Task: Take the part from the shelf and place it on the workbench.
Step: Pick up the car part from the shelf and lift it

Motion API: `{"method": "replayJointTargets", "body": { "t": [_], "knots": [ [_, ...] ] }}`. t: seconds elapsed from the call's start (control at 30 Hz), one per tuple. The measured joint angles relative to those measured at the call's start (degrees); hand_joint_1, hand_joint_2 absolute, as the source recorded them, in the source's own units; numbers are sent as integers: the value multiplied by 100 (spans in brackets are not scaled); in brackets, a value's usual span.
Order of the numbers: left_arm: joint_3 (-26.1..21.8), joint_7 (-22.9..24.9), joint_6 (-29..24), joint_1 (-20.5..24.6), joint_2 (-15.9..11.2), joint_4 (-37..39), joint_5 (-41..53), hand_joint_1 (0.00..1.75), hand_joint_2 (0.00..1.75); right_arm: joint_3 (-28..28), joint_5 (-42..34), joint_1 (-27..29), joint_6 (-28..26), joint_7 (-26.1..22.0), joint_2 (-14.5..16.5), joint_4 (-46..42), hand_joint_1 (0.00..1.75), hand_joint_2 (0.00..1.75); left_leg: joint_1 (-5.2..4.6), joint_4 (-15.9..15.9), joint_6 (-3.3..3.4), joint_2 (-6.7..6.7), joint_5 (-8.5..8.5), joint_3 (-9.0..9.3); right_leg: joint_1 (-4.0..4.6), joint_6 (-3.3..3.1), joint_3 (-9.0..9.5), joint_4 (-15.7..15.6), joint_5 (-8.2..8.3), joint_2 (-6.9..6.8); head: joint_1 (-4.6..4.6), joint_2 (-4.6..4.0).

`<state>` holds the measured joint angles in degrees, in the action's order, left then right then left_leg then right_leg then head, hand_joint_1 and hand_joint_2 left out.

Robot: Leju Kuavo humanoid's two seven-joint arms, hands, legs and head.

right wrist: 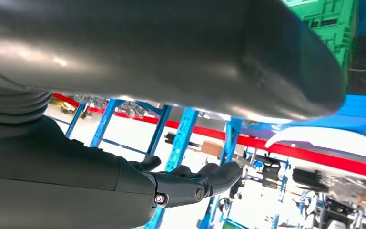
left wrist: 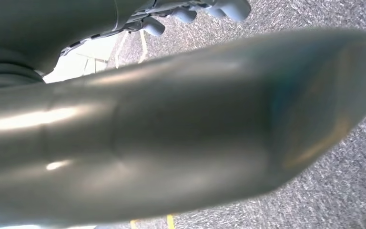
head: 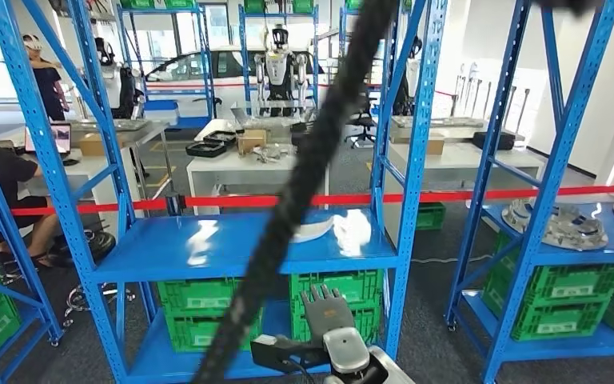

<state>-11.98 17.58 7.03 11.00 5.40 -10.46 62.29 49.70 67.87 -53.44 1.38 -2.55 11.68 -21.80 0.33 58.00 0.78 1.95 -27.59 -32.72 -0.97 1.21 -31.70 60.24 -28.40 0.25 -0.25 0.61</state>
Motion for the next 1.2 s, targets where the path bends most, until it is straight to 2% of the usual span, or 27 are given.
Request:
{"method": "replayJointTargets", "body": {
  "t": [0.03,0.07,0.13,0.17,0.2,0.23,0.3,0.33,0.37,0.4,0.5,0.53,0.57,0.67,0.7,0.73,0.77,0.8,0.83,0.9,0.93,0.97,1.03,1.07,1.1,1.13,1.2],
  "knots": [
    [-1,-12,-2,-1,5,0,0,0,0,9,0,-1,4,-5,2,1,0,0,13,-27,27,-3,3,45,2,13,-66,111,-57,-1,4,0],
    [-2,-21,-4,-1,8,-1,0,0,0,18,0,-3,7,-9,1,1,0,0,22,-43,44,-3,5,86,-2,22,-183,320,-190,-2,7,0],
    [-5,-28,-5,-5,13,1,1,0,0,39,0,9,11,-16,1,8,0,0,24,-39,54,-3,-8,94,-3,38,-564,965,-520,-1,14,0],
    [-7,-28,-5,-11,17,1,1,0,0,49,0,29,13,-17,1,14,0,0,26,-34,49,-1,-19,97,-7,42,-755,1249,-615,-1,16,0],
    [-8,-28,-5,-20,23,2,1,0,0,57,0,50,15,-15,-1,22,0,0,30,-26,35,5,-38,107,-12,44,-876,1369,-597,-2,19,0],
    [-9,-31,-5,-31,27,2,1,0,0,63,0,64,16,-14,-3,29,0,0,39,-15,12,12,-65,127,-20,40,-891,1268,-451,-2,22,0],
    [-12,-38,-6,-52,35,2,1,0,0,72,-1,75,17,-20,-8,38,0,0,64,16,-50,25,-148,193,-36,36,-682,608,28,5,25,0],
    [-16,-42,-9,-55,36,3,2,0,0,76,-2,76,20,-26,-11,42,0,0,72,31,-88,26,-186,221,-24,31,-577,288,153,15,26,-1],
    [-21,-47,-13,-54,36,4,5,0,0,81,-5,80,27,-32,-14,46,0,0,77,40,-129,27,-221,231,-11,5,-500,81,204,20,24,-1],
    [-26,-54,-17,-56,36,6,10,0,0,88,-9,92,36,-34,-16,52,0,0,78,38,-173,25,-251,234,10,-37,-471,3,176,26,19,1],
    [-37,-75,-21,-65,43,4,22,0,0,104,-18,110,65,-33,-11,63,0,0,79,98,-286,4,-280,247,18,-208,-390,-44,131,21,5,5],
    [-39,-78,-21,-54,46,1,22,0,0,108,-18,99,70,-35,0,64,0,0,79,244,-313,-32,-267,177,6,-251,-335,-63,106,18,-5,6],
    [-40,-79,-21,-33,49,-1,21,0,0,110,-18,86,73,-40,13,62,0,0,79,510,-337,-75,-274,7,-6,-284,-263,-82,74,13,-15,9],
    [-42,-78,-21,5,60,0,13,0,0,120,-17,74,102,-51,30,64,0,0,77,1545,-375,-162,-490,-783,-1,-346,-55,-121,-82,-10,-30,9],
    [-43,-75,-21,-1,61,2,10,0,0,125,-17,78,115,-52,32,66,0,0,76,1686,-369,-166,-553,-974,1,-353,25,-126,-144,-9,-32,9],
    [-45,-74,-21,-9,63,4,8,0,0,129,-17,80,123,-52,34,66,0,0,73,1650,-357,-167,-534,-1082,1,-352,114,-128,-212,-6,-35,9],
    [-46,-75,-21,-14,63,6,7,0,0,134,-17,77,127,-54,38,66,0,0,68,1429,-335,-170,-398,-1099,1,-344,211,-130,-282,-2,-38,9],
    [-48,-76,-23,-18,62,8,7,0,0,137,-18,74,129,-54,43,66,0,0,53,1072,-299,-181,-130,-1053,1,-330,311,-134,-357,0,-41,9],
    [-48,-81,-26,-28,60,13,7,0,0,140,-19,74,128,-55,46,68,0,0,25,661,-255,-203,236,-998,6,-309,405,-133,-433,0,-44,9],
    [-50,-89,-35,-48,56,23,6,0,0,150,-28,73,129,-56,54,72,0,0,-32,152,-178,-238,705,-890,20,-241,529,-175,-565,4,-48,9],
    [-51,-93,-40,-58,57,27,4,0,0,156,-34,66,128,-55,57,74,0,0,-48,61,-150,-243,777,-865,30,-201,571,-187,-587,4,-45,9],
    [-52,-98,-44,-60,62,27,1,0,0,161,-42,48,125,-55,63,74,0,0,-48,60,-124,-232,725,-820,36,-161,586,-178,-570,2,-41,9],
    [-62,-108,-52,-56,73,24,-4,0,0,167,-58,0,108,-51,75,68,0,0,-28,0,-56,-204,675,-711,38,-105,448,144,-420,-5,-22,9],
    [-74,-111,-54,-46,75,24,-5,0,0,168,-66,-22,98,-49,78,67,0,0,-20,-22,-23,-190,633,-641,37,-91,258,449,-363,-5,-16,10],
    [-87,-110,-55,-37,75,24,-7,0,0,169,-72,-31,91,-45,80,65,0,0,-13,-39,4,-177,583,-573,36,-82,10,802,-381,-3,-8,10],
    [-102,-106,-56,-30,77,25,-11,0,0,171,-78,-34,89,-42,78,67,0,0,-15,-43,25,-164,522,-510,42,-75,-245,1120,-496,-2,-6,10],
    [-126,-97,-56,-34,83,29,-22,0,0,175,-84,-29,87,-34,70,72,0,0,-22,-40,42,-125,386,-364,51,-55,-664,1434,-918,-1,5,11]
  ]
}}
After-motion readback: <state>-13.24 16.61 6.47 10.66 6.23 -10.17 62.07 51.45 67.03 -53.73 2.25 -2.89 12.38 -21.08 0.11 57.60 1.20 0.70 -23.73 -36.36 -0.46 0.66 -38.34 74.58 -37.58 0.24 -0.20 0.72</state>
